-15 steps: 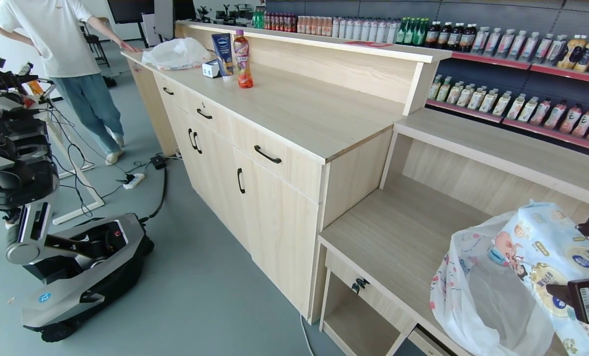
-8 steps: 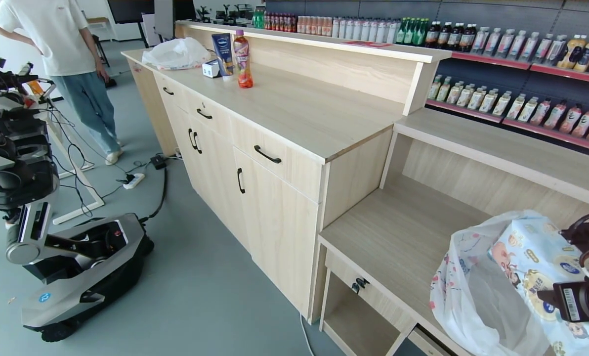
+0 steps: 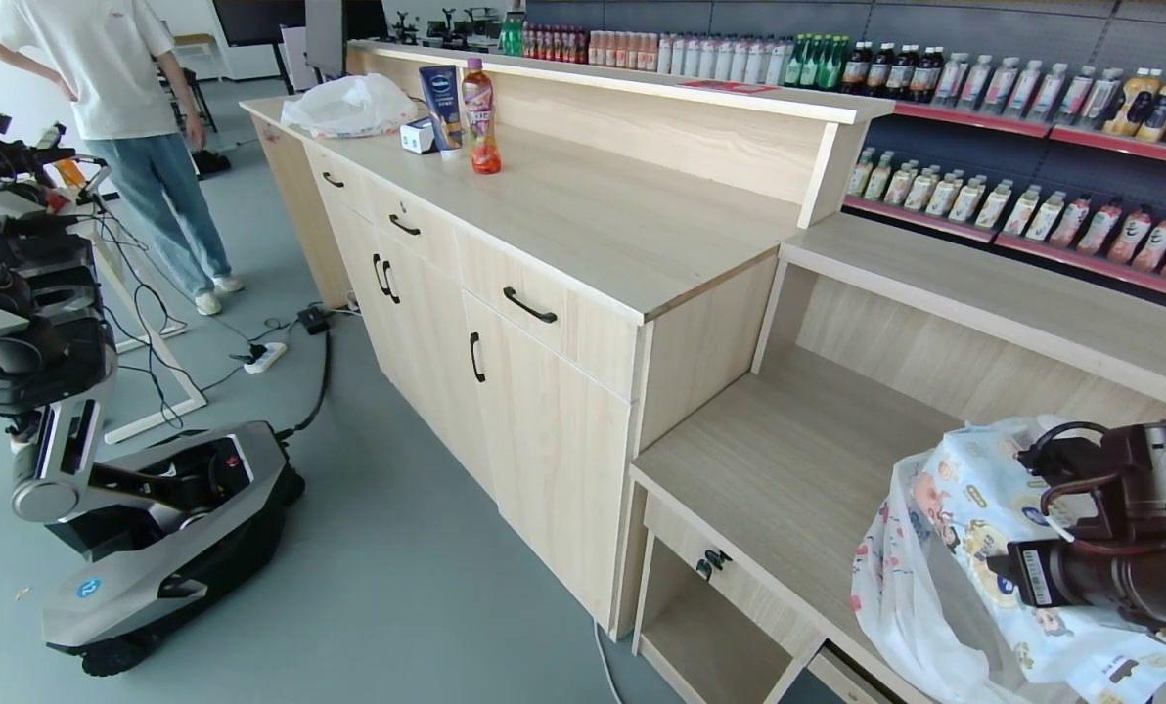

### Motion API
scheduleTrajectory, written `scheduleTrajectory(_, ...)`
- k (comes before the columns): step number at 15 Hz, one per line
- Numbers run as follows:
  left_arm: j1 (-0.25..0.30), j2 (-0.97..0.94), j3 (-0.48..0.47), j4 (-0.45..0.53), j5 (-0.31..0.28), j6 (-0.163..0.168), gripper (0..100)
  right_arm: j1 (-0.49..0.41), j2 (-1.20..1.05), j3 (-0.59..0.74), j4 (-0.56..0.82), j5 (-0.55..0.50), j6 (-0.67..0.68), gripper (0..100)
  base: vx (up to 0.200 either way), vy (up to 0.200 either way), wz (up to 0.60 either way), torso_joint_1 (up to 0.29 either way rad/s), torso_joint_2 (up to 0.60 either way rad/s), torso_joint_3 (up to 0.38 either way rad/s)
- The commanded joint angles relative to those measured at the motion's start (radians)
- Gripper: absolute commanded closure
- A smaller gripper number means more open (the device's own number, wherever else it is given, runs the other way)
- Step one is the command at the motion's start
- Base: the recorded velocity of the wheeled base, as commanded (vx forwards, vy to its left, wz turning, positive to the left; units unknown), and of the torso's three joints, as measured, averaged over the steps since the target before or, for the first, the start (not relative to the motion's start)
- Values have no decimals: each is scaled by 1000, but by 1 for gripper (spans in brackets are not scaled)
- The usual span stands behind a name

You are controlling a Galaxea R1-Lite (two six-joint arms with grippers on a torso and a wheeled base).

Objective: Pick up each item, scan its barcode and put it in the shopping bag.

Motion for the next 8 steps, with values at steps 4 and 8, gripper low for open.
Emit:
scheduleTrajectory(4,0,0,0,0,0,0,0,7,113,-6,-32,-1,0,100,0,0,0,0,0,0)
scheduleTrajectory(8,0,0,0,0,0,0,0,16,202,-14,-156,-1,49,100,0,0,0,0,0,0)
